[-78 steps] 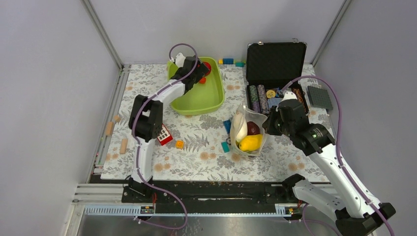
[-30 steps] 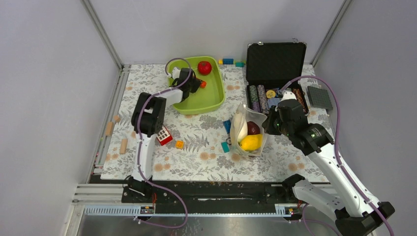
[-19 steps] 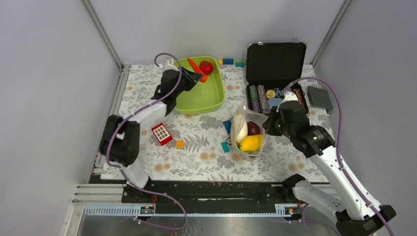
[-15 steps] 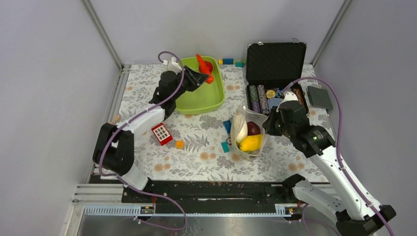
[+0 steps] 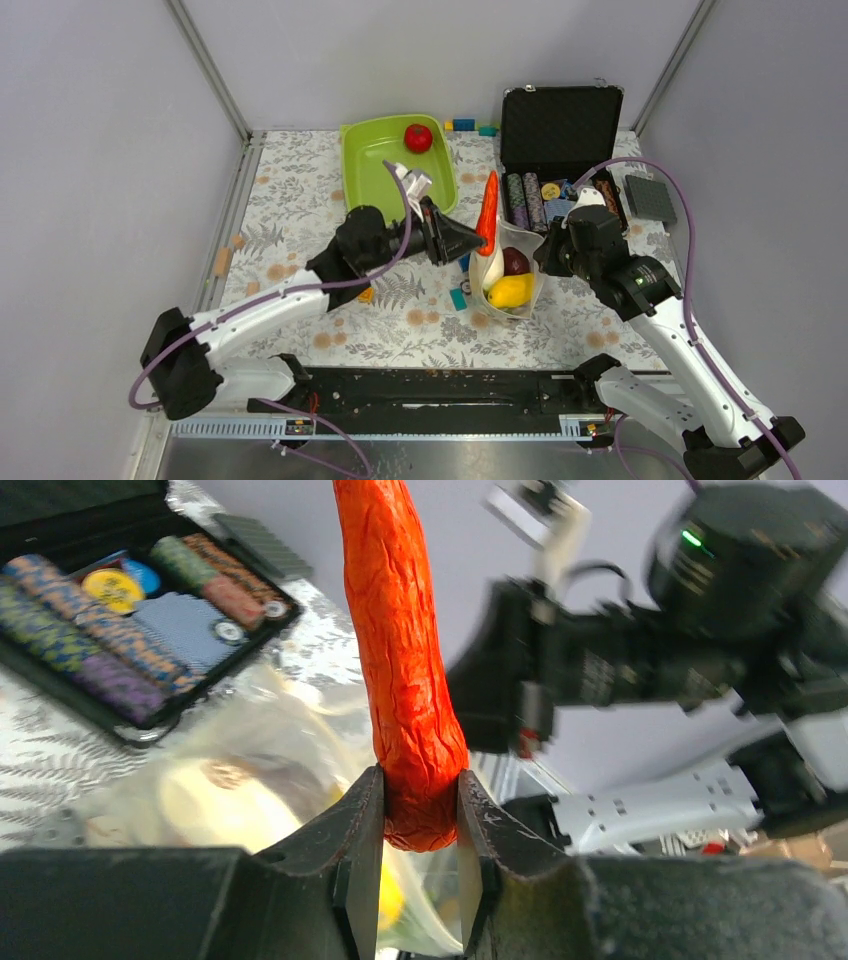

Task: Place the food in the zip-top bag and seal the zipper
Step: Place the fake vegetable in the zipper food storage bag.

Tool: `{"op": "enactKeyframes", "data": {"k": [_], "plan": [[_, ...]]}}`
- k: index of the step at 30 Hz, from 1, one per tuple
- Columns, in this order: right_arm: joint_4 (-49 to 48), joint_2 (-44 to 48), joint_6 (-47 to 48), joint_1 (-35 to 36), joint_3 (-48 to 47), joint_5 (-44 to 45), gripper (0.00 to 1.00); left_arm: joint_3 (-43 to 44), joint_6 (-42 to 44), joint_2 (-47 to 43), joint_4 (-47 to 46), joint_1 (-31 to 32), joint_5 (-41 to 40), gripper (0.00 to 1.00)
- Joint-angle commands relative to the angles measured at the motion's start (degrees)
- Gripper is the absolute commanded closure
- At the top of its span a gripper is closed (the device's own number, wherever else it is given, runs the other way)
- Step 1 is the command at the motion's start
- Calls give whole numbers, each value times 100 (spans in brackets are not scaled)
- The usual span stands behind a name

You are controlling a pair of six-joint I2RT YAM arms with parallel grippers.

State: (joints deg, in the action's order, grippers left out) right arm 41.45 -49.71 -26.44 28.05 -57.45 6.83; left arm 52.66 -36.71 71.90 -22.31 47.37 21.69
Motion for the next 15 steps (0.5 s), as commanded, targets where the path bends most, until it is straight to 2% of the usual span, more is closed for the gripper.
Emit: {"op": "enactKeyframes", "data": {"k": [1, 4, 9, 14, 15], "plan": [[-171, 33, -62, -19, -12, 44, 100, -409, 591, -555, -122, 642, -1059, 100], [-173, 48, -76, -20, -12, 23, 100, -450, 649, -490, -122, 1064, -1531, 100], [-171, 70, -85, -19, -4, 27, 100, 47, 559, -66, 742, 1492, -2524, 100], [-168, 87, -89, -19, -14, 11, 100, 228, 608, 106, 701, 1744, -2468, 100], [-172, 96, -90, -19, -5, 11, 100, 228, 596, 126, 700, 1808, -2498, 97]]}}
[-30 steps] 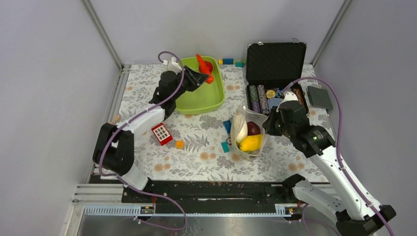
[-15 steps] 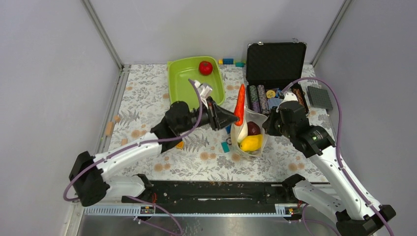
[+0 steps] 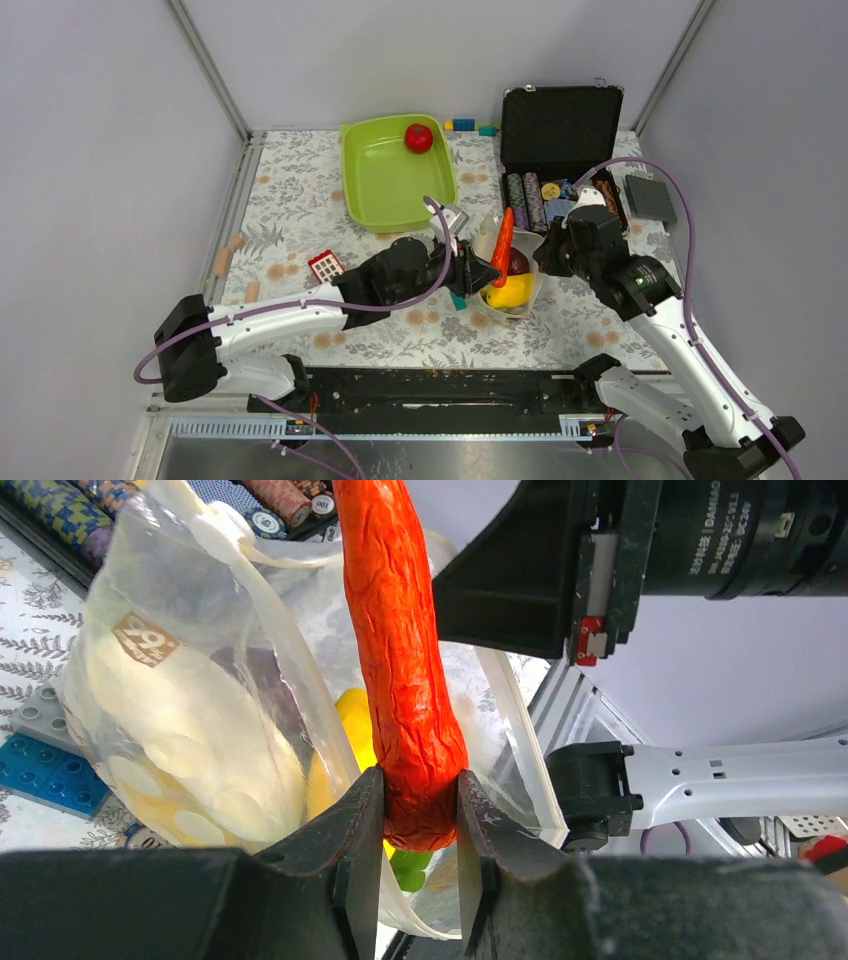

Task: Place the food in the zip-top bag and seal the zipper
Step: Place the fake vegetable in the zipper food storage bag.

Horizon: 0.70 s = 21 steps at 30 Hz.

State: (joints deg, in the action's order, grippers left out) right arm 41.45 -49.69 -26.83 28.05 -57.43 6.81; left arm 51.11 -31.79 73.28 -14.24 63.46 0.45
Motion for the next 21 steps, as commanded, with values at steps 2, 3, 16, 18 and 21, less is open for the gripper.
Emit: {"op": "enactKeyframes", "data": {"k": [2, 3, 16, 18, 21], "plan": [[-168, 105, -54, -19, 3, 28, 100, 373, 53, 34, -78, 300, -457, 94], [-170, 114, -47, -21, -1, 45, 100, 378, 29, 56, -44, 348, -490, 92], [-172, 132, -39, -19, 4, 76, 100, 590, 139, 166, 320, 588, -763, 11], [-172, 133, -34, -19, 2, 75, 100, 545, 176, 85, 229, 588, -757, 2], [-168, 123, -36, -24, 4, 57, 100, 540, 260, 5, 172, 588, -758, 1]]}}
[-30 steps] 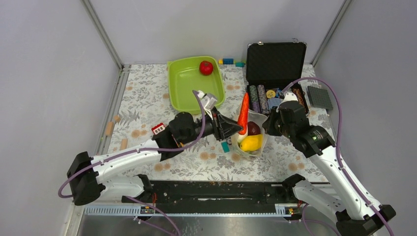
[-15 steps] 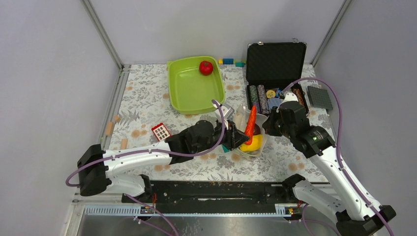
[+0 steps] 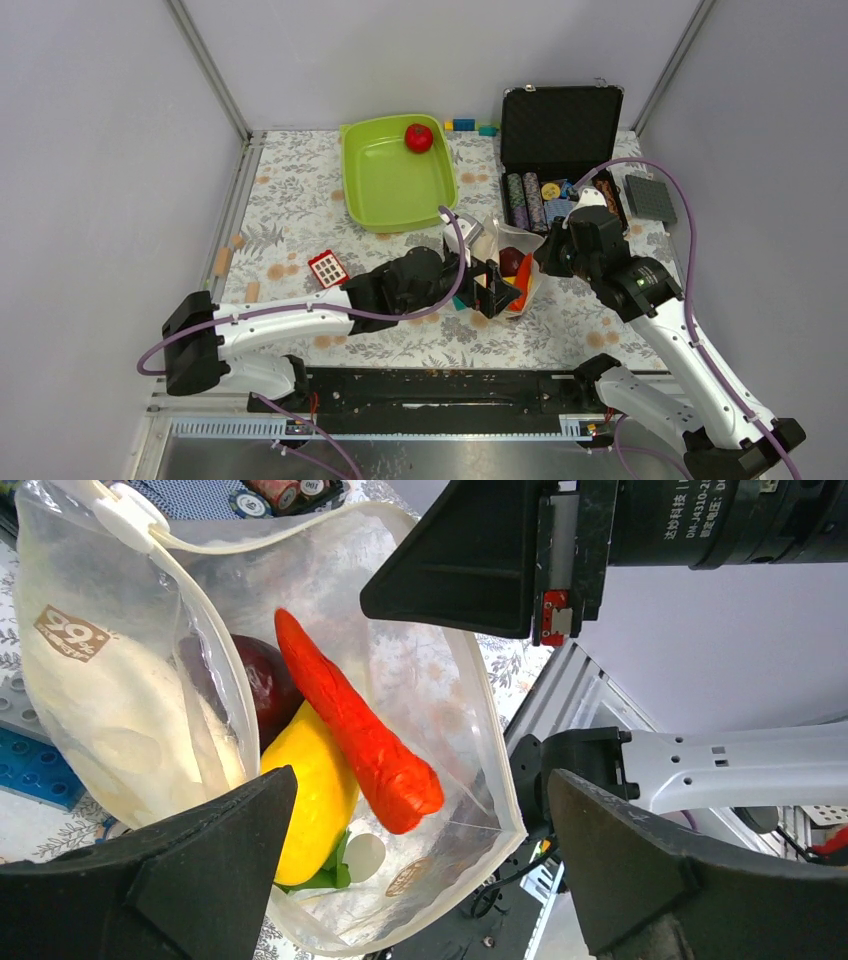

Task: Place the food in the zip-top bag and seal the zipper
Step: Place the fake vegetable in the zipper food storage bag, then pick up the fake vegetable from the bin.

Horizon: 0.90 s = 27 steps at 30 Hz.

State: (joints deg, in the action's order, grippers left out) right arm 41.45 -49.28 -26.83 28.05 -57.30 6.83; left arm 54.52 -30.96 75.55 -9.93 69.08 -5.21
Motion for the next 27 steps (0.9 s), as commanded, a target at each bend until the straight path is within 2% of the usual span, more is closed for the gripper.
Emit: {"op": "enactKeyframes", "data": {"k": [1, 4, 6, 10, 12, 17, 24, 27], "plan": [[-167, 78, -33, -20, -9, 55, 100, 207, 193, -243, -247, 27, -290, 1], [-171, 87, -42, -19, -10, 46, 100, 225, 173, -354, -99, -83, -832, 1], [-169, 105, -39, -19, -1, 45, 100, 248, 45, -414, 9, -379, -917, 1], [-172, 112, -21, -20, -1, 51, 100, 278, -351, -305, -70, -1529, -191, 1], [-172, 94, -22, -18, -1, 70, 100, 301, -450, -63, -292, -2018, -95, 1], [-168, 93, 39, -21, -18, 86, 100, 1054, -997, 1151, -392, -3203, 443, 1], [-181, 130, 105, -19, -16, 109, 100, 2712, -1831, 3131, -177, -4275, 856, 1], [-179, 101, 117, -21, -7, 184, 100, 3184, -2261, 3892, -522, -4568, 1061, 1]]}}
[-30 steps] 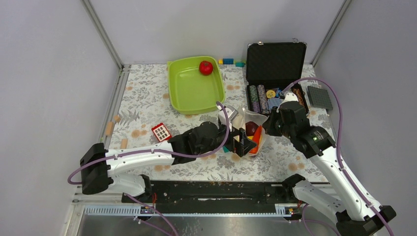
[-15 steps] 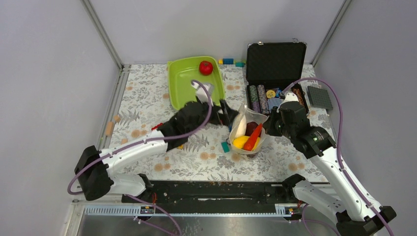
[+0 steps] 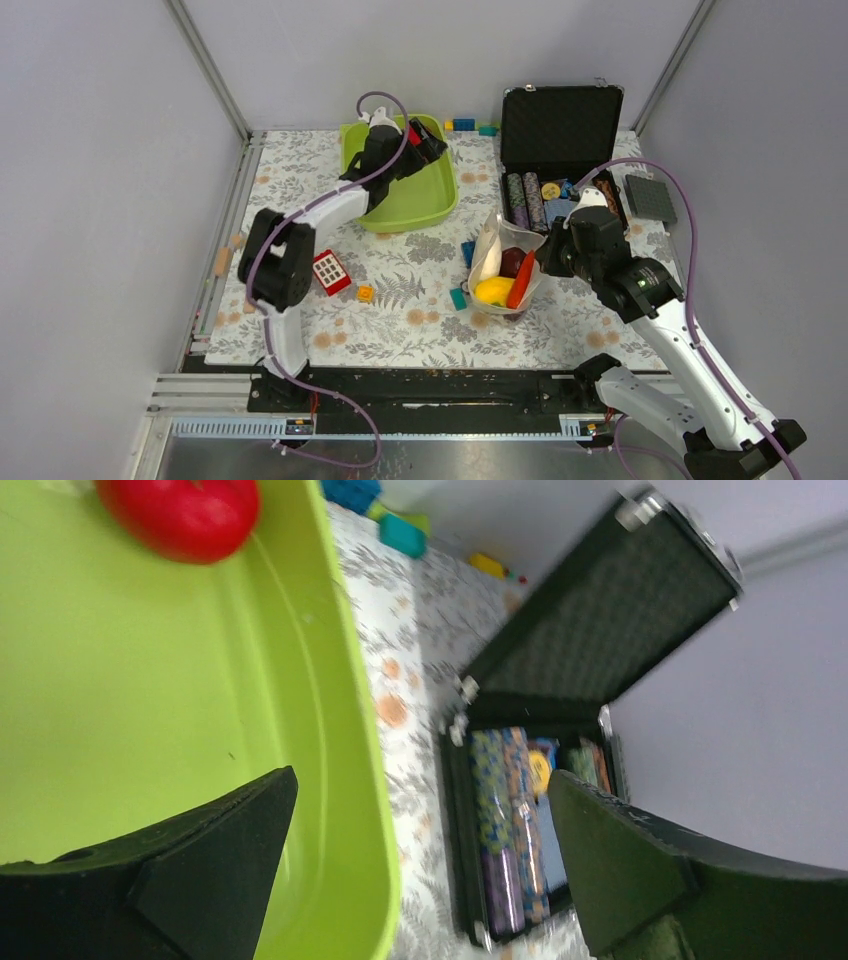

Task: Place the food in the zip-top bag and seal the zipper
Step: Pick up the fake vegetable from the bin.

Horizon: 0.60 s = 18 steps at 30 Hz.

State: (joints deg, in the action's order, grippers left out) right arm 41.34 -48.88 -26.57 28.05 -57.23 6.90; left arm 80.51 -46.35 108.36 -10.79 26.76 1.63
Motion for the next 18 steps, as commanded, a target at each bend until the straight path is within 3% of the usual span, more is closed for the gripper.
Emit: {"op": "enactKeyframes", "data": {"k": [1, 10, 18], "plan": [[-169, 34, 99, -20, -29, 182, 100, 707, -816, 821, -512, -396, 195, 1], [-169, -77, 117, -19, -59, 321, 100, 2089, -1900, 2508, -428, -704, -1073, 1], [-100, -168, 132, -19, -130, 454, 100, 3455, -2423, 3703, -91, -743, -1207, 1]]}}
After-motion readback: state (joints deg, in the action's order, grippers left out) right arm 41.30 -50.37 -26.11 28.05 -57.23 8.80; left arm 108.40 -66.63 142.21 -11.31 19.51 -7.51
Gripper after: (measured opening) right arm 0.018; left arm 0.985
